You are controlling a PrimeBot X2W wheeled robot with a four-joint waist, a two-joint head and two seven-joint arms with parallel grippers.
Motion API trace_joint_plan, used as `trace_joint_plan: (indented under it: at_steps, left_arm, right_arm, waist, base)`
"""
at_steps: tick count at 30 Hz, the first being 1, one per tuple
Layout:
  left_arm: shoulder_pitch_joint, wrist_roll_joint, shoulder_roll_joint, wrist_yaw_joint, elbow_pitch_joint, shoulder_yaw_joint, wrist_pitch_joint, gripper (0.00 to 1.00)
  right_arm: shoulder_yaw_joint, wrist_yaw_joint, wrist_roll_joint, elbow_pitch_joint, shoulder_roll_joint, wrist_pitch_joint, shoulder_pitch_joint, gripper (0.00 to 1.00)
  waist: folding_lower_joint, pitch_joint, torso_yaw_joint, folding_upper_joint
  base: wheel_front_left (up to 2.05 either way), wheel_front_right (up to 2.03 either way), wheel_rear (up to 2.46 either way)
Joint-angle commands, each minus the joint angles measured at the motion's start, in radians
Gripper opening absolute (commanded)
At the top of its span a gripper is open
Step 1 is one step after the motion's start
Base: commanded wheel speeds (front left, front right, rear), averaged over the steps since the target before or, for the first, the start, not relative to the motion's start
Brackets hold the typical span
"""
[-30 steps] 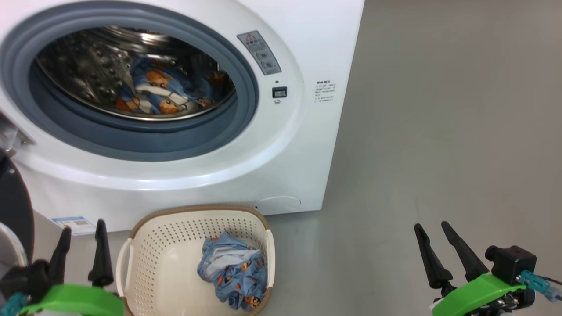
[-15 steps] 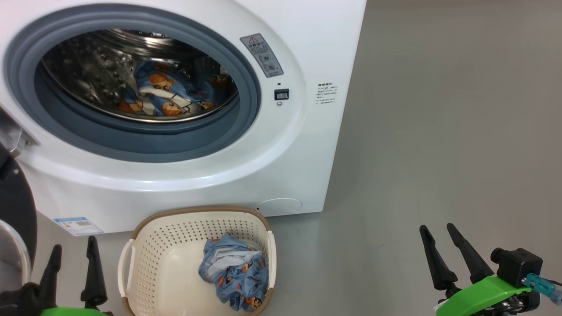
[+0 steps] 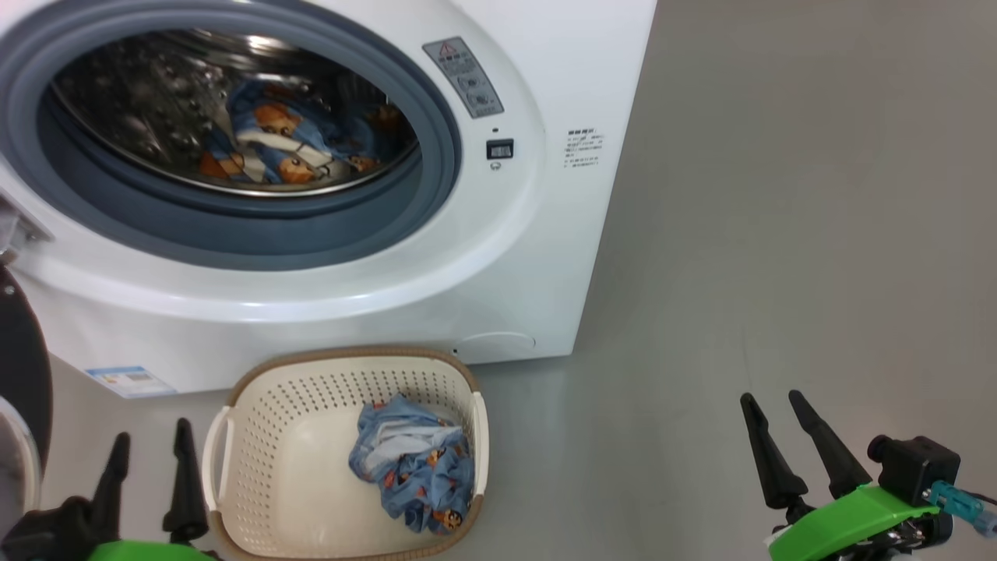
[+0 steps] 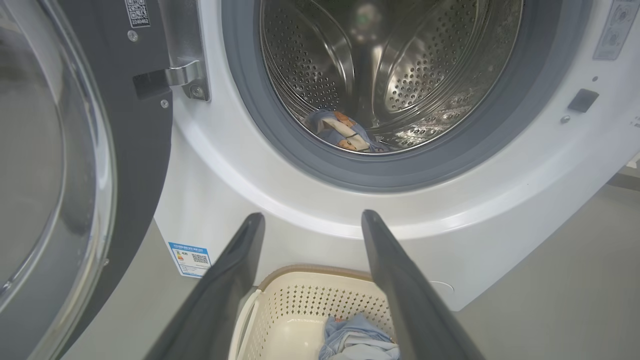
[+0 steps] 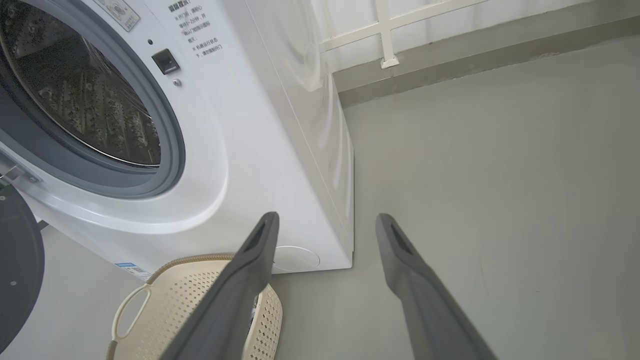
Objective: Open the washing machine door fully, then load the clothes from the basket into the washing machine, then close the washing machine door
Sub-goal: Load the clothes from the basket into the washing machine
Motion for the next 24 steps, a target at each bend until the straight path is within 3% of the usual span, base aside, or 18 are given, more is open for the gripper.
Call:
trace_joint_plan:
  at_steps: [1, 9, 24]
  left_arm:
    - [-0.042, -0.002, 0.017, -0.002, -0.011, 0.026, -0.005, 1.0]
    - [-0.136, -0.028, 0.025, -0.002, 0.108, -0.053, -0.005, 1.0]
    - [-0.394, -0.152, 0.039, -0.002, 0.478, -0.272, -0.005, 1.0]
  right_arm:
    - [0.018, 0.002, 0.001, -0.028, -0.008, -0.005, -0.031, 1.0]
    - [0.007, 0.002, -0.012, -0.044, 0.008, -0.005, -0.093, 1.0]
    - [-0.005, 0.002, -0.045, -0.061, 0.052, -0.005, -0.208, 1.0]
  waist:
    - [0.0, 0.021, -0.002, 0.0]
    - [0.0, 0.122, -0.006, 0.0]
    - [0.0, 0.311, -0.023, 0.0]
  base:
    - [0.0, 0.0, 0.0]
    - [0.0, 0.0, 0.0]
    - [0.0, 0.0, 0.0]
